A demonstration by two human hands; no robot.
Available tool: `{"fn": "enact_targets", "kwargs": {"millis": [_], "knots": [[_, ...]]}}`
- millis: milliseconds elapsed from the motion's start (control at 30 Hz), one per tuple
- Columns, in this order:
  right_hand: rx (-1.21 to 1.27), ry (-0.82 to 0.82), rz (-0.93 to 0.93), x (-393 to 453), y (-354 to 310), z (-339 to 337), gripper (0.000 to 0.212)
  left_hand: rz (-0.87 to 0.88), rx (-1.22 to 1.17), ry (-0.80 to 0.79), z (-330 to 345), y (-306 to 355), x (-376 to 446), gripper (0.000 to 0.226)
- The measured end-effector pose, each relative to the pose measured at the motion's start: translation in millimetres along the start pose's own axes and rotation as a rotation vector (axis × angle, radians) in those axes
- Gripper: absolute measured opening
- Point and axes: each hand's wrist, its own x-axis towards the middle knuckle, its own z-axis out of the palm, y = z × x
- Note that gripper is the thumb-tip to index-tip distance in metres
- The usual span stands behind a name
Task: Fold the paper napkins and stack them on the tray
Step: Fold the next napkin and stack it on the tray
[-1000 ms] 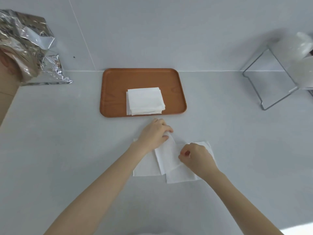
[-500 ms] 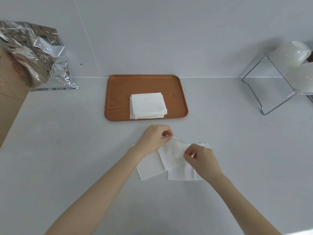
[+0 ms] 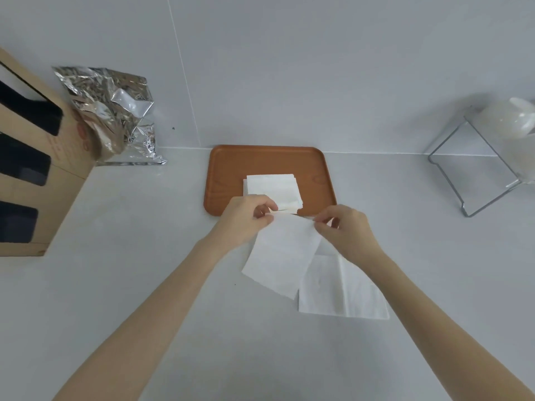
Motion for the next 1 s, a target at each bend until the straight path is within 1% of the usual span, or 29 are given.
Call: {"fn": "enact_targets", "kwargs": {"millis": [100, 200, 267, 400, 500, 633, 767, 833, 933, 1000], "knots": [[0.080, 0.073, -0.132, 9.7, -34.8, -20.0, 0.011, 0.069, 0.018, 0.109, -32.6, 16.5, -2.9, 0.016], [0.133, 0.080, -0.247, -0.1, -58.1, -35.5, 0.012, 0.124, 0.012, 0.202, -55.5, 31.8, -19.3, 0.011], [0.147, 0.058, -0.308, -13.3, -62.8, -36.6, 0.011, 0.142, 0.024, 0.214, -62.0, 36.4, -36.0, 0.009], [0.095, -0.020, -0.398, -37.4, -47.0, -16.7, 0.014, 0.132, 0.093, 0.168, -51.9, 20.3, -71.5, 0.010], [0.049, -0.112, -0.351, -52.9, -22.9, 12.1, 0.019, 0.035, 0.096, 0.101, -30.8, -7.9, -95.0, 0.015], [0.035, -0.230, -0.261, -72.6, 4.7, 47.4, 0.016, -0.097, 0.091, 0.007, -3.0, -41.4, -119.0, 0.025], [0.010, -0.287, -0.217, -75.4, 17.9, 63.4, 0.015, -0.188, 0.082, -0.047, 10.3, -56.6, -125.1, 0.035], [0.007, -0.280, -0.216, -69.5, 17.4, 62.4, 0.015, -0.196, 0.073, -0.037, 8.1, -55.6, -119.3, 0.032], [0.041, -0.245, -0.200, -53.5, 10.8, 55.4, 0.015, -0.170, 0.040, 0.000, -1.3, -48.5, -103.0, 0.015], [0.059, -0.226, -0.193, -41.1, 6.1, 52.6, 0.014, -0.153, 0.034, 0.014, -6.7, -45.5, -90.9, 0.008]]}}
